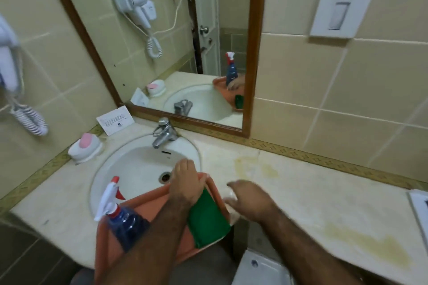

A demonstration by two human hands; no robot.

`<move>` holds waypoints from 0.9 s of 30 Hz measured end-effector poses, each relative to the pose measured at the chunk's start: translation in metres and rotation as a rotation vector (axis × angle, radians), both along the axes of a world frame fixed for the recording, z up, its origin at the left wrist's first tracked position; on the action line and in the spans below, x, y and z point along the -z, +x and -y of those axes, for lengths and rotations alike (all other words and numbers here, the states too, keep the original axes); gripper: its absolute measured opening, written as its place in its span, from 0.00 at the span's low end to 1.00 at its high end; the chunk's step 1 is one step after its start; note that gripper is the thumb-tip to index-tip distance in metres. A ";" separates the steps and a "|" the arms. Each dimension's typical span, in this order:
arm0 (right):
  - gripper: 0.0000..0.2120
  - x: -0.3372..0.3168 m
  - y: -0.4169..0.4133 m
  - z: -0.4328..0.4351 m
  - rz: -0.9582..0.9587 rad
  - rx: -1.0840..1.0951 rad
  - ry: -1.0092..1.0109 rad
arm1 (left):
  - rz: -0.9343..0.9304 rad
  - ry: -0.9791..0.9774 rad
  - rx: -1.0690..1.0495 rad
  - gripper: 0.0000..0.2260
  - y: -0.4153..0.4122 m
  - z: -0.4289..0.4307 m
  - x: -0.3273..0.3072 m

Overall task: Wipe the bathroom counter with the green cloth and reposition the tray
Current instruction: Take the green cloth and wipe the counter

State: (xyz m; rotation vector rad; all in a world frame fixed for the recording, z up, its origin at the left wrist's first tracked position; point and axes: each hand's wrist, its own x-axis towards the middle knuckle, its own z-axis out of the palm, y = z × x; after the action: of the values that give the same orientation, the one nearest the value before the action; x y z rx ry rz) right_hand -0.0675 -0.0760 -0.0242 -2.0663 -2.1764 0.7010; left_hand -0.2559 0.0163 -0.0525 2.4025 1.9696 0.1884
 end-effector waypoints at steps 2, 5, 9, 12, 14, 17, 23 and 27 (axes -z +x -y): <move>0.21 0.012 -0.028 -0.002 0.055 -0.043 -0.109 | -0.068 -0.074 -0.025 0.26 -0.015 0.008 0.018; 0.15 0.025 -0.054 0.001 0.088 0.005 -0.208 | -0.071 -0.254 -0.043 0.26 -0.024 0.018 0.038; 0.09 0.035 -0.070 0.002 0.072 0.134 -0.198 | 0.063 -0.337 -0.110 0.25 -0.028 0.020 0.049; 0.11 0.037 -0.076 0.003 -0.069 0.301 -0.178 | 0.116 -0.375 -0.151 0.20 -0.024 0.015 0.046; 0.13 0.037 -0.080 0.004 -0.169 0.394 -0.158 | 0.200 -0.420 -0.198 0.15 -0.022 0.013 0.045; 0.15 0.034 -0.079 0.005 -0.270 0.445 -0.130 | 0.397 -0.459 -0.280 0.05 -0.021 0.014 0.044; 0.12 0.011 -0.052 0.007 -0.441 0.523 -0.032 | 0.883 -0.276 -0.412 0.06 -0.017 0.028 0.033; 0.13 -0.004 -0.017 0.015 -0.525 0.650 0.059 | 1.017 -0.190 -0.281 0.08 0.009 0.028 0.010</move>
State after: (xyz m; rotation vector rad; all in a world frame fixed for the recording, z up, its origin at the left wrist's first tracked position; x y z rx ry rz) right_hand -0.0841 -0.0911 -0.0206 -2.0623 -1.1478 0.9272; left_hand -0.2473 -0.0115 -0.0628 1.3992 1.6485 0.9458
